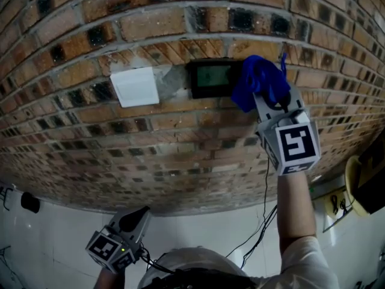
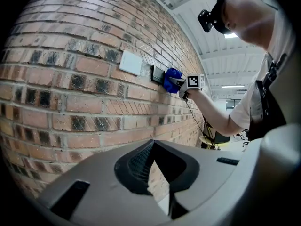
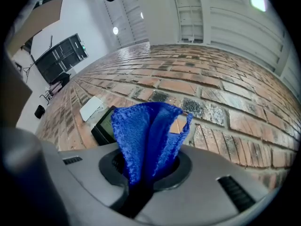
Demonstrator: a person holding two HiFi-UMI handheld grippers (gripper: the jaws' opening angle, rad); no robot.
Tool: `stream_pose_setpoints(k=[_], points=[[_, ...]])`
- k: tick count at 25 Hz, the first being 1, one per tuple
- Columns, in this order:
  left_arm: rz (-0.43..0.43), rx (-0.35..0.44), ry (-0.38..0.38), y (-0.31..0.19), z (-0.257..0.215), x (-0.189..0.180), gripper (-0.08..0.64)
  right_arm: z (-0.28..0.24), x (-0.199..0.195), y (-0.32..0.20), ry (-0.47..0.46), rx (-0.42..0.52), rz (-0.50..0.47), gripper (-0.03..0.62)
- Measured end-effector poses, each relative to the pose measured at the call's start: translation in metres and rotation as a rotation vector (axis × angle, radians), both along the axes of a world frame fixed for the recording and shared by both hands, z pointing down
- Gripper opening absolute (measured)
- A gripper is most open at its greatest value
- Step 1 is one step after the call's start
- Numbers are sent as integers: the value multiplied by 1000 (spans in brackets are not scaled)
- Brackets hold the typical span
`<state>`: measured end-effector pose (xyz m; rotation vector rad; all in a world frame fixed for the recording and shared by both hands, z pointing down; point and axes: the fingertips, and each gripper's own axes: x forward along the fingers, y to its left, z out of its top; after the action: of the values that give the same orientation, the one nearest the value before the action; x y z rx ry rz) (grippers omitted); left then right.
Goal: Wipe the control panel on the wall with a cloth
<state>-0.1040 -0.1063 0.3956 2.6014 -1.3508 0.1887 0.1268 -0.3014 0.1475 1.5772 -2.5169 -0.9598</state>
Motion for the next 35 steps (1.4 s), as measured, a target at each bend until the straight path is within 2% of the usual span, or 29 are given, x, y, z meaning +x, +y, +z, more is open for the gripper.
stream_pose_setpoints(k=[5, 11, 15, 18, 24, 29, 35], points=[[-62, -26, -18, 3, -1, -8, 3, 20, 1, 8, -37, -16, -38, 89], [-104, 2, -29, 19, -5, -31, 3, 106, -3, 60, -73, -160, -49, 89], [-106, 25, -47, 48, -5, -52, 3, 170, -12, 138, -91, -298, -58, 89], [-82, 23, -20, 79, -6, -68, 3, 205, -21, 212, -124, -398, -47, 89], [-21, 29, -45, 150, 1, -111, 3, 223, -50, 354, -192, -500, -16, 89], [50, 39, 11, 195, 2, -115, 3, 217, -56, 437, -220, -508, 34, 89], [101, 50, -16, 233, -1, -118, 3, 201, -53, 501, -245, -458, 84, 86]])
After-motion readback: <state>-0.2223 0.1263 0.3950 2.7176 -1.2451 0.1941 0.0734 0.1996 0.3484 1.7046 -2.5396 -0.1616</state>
